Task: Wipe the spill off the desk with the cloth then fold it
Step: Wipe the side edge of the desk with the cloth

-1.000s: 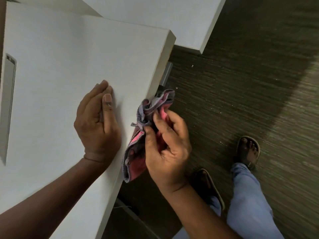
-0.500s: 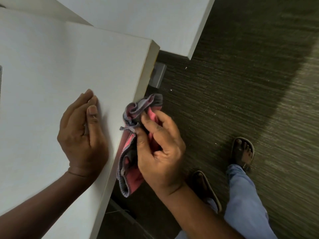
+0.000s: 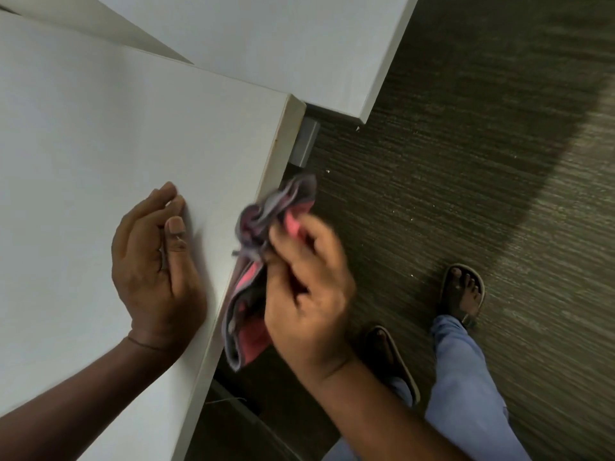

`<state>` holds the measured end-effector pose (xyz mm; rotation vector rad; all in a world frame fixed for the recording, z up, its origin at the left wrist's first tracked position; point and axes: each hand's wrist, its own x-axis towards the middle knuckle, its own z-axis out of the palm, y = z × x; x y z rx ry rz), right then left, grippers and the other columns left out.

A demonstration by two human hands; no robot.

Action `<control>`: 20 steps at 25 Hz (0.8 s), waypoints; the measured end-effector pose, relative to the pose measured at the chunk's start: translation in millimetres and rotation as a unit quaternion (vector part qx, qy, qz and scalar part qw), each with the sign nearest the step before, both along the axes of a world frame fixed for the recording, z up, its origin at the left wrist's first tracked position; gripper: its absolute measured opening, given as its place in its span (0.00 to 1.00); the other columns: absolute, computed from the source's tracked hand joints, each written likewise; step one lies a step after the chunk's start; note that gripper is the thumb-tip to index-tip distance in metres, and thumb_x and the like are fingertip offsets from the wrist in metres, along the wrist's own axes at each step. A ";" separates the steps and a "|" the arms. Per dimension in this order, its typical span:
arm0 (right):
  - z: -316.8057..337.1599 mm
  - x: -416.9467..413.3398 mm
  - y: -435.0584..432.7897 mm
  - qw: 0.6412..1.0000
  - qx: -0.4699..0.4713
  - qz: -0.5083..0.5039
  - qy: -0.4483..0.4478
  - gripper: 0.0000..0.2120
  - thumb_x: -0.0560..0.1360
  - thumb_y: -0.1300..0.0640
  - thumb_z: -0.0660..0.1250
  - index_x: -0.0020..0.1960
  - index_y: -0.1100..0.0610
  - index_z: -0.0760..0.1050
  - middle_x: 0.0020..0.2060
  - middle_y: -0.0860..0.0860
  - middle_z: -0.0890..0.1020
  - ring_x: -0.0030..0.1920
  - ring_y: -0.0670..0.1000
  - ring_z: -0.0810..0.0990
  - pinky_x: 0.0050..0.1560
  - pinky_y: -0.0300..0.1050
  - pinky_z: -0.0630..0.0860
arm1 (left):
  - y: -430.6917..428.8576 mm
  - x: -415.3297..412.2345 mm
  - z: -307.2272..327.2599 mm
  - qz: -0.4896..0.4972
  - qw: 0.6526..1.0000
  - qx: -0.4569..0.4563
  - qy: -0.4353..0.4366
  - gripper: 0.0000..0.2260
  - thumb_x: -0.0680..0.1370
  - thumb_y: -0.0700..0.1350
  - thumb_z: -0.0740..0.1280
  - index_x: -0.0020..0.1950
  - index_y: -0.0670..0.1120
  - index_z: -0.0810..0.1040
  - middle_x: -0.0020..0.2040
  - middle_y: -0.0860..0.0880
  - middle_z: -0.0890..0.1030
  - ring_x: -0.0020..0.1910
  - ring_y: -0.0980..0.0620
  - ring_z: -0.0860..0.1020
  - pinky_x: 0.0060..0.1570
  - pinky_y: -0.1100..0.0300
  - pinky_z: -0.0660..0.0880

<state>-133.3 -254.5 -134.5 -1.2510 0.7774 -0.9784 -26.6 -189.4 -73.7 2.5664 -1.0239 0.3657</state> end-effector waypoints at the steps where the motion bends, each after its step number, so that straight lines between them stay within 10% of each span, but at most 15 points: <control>1: 1.2 -6.7 12.1 1.000 0.001 0.019 0.002 0.13 0.72 0.72 0.66 0.55 0.67 0.80 0.52 0.65 0.79 0.52 0.58 0.80 0.49 0.51 0.80 | 0.2 0.5 -0.3 0.000 1.000 0.000 0.000 0.13 0.82 0.38 0.56 0.56 0.33 0.77 0.58 0.38 0.78 0.60 0.48 0.74 0.62 0.61 0.69; 20: 21.3 17.0 -20.4 0.999 0.024 -0.041 0.000 0.11 0.73 0.69 0.67 0.54 0.71 0.80 0.49 0.65 0.77 0.49 0.56 0.79 0.47 0.45 0.80 | 1.2 3.7 -0.3 0.003 1.000 0.024 0.014 0.13 0.81 0.38 0.55 0.55 0.32 0.76 0.58 0.35 0.77 0.60 0.41 0.74 0.62 0.58 0.69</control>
